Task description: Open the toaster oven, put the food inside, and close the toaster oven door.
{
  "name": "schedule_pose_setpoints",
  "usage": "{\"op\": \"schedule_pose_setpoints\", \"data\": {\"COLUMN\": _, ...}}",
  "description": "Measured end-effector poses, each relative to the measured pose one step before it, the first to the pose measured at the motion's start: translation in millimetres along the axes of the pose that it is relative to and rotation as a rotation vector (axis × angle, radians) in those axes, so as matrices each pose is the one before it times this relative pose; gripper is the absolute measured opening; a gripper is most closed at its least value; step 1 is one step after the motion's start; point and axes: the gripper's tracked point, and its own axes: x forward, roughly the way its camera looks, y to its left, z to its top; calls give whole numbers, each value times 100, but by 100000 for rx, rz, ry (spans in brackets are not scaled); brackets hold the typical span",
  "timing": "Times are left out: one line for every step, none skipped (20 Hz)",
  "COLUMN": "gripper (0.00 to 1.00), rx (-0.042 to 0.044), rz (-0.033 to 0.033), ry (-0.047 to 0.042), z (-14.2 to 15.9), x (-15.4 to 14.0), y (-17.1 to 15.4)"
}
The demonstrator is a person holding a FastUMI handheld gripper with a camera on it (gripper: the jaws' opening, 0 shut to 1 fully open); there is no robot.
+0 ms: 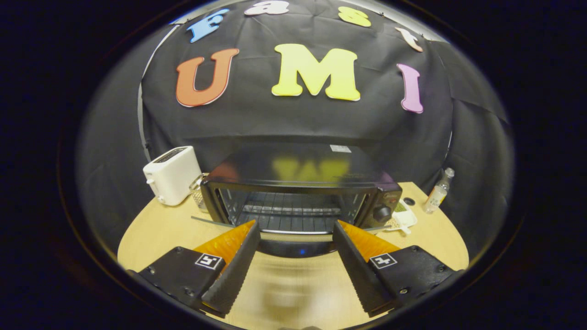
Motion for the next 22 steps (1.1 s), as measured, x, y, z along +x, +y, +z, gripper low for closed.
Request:
{"op": "schedule_pose_setpoints", "data": {"gripper": 100, "rx": -244, "rz": 144, "ry": 1027, "z": -522, "x": -223, "y": 15}}
{"op": "schedule_pose_setpoints", "data": {"gripper": 100, "rx": -752, "rz": -80, "ry": 1369, "z": -776, "x": -173, "y": -21}}
{"op": "schedule_pose_setpoints", "data": {"gripper": 100, "rx": -335, "rz": -332, "ry": -7, "z": -392, "x": -334, "y": -58}}
{"op": "schedule_pose_setpoints", "data": {"gripper": 100, "rx": -526, "rz": -234, "ry": 894, "z": -580, "x": -94, "y": -20}}
{"op": "schedule_pose_setpoints", "data": {"gripper": 100, "rx": -303, "rz": -190, "ry": 607, "z": -460, "x": -228, "y": -9}}
{"op": "schedule_pose_setpoints", "data": {"gripper": 100, "rx": -217, "rz": -43, "ry": 298, "z": -360, "x": -166, "y": 45}}
{"op": "schedule_pose_setpoints", "data": {"gripper": 100, "rx": -342, "rz": 76, "ry": 663, "z": -422, "x": -144, "y": -15}}
{"op": "schedule_pose_setpoints", "data": {"gripper": 100, "rx": -183, "rz": -18, "ry": 367, "z": -301, "x": -57, "y": -22}}
{"op": "schedule_pose_setpoints", "data": {"gripper": 100, "rx": -127, "rz": -25, "ry": 489, "z": -407, "x": -198, "y": 32}}
{"op": "schedule_pose_setpoints", "data": {"gripper": 100, "rx": -169, "rz": -40, "ry": 752, "z": -335, "x": -41, "y": 20}}
{"op": "schedule_pose_setpoints", "data": {"gripper": 100, "rx": -335, "rz": 16, "ry": 545, "z": -444, "x": -130, "y": -35}}
{"op": "schedule_pose_setpoints", "data": {"gripper": 100, "rx": -451, "rz": 87, "ry": 739, "z": -444, "x": -10, "y": -1}}
{"op": "schedule_pose_setpoints", "data": {"gripper": 100, "rx": -213, "rz": 43, "ry": 1174, "z": -606, "x": 38, "y": 44}}
{"op": "schedule_pose_setpoints", "data": {"gripper": 100, "rx": -237, "rz": 29, "ry": 1262, "z": -816, "x": -143, "y": 71}}
{"op": "schedule_pose_setpoints", "data": {"gripper": 100, "rx": -115, "rz": 51, "ry": 1646, "z": -879, "x": -59, "y": -50}}
{"op": "schedule_pose_setpoints", "data": {"gripper": 100, "rx": -57, "rz": 98, "ry": 2075, "z": -970, "x": 81, "y": -6}}
{"op": "schedule_pose_setpoints", "data": {"gripper": 100, "rx": -41, "rz": 167, "ry": 2582, "z": -1088, "x": 115, "y": 44}}
{"op": "schedule_pose_setpoints", "data": {"gripper": 100, "rx": -146, "rz": 191, "ry": 2664, "z": -1018, "x": 217, "y": 55}}
{"op": "schedule_pose_setpoints", "data": {"gripper": 100, "rx": -624, "rz": 145, "ry": 2477, "z": -1040, "x": 245, "y": 2}}
{"op": "schedule_pose_setpoints", "data": {"gripper": 100, "rx": -494, "rz": 137, "ry": 1929, "z": -709, "x": 504, "y": 13}}
{"op": "schedule_pose_setpoints", "data": {"gripper": 100, "rx": 483, "rz": 2, "ry": 604, "z": -546, "x": 497, "y": 95}}
{"op": "schedule_pose_setpoints", "data": {"gripper": 100, "rx": -152, "rz": 45, "ry": 1413, "z": -624, "x": 316, "y": -27}}
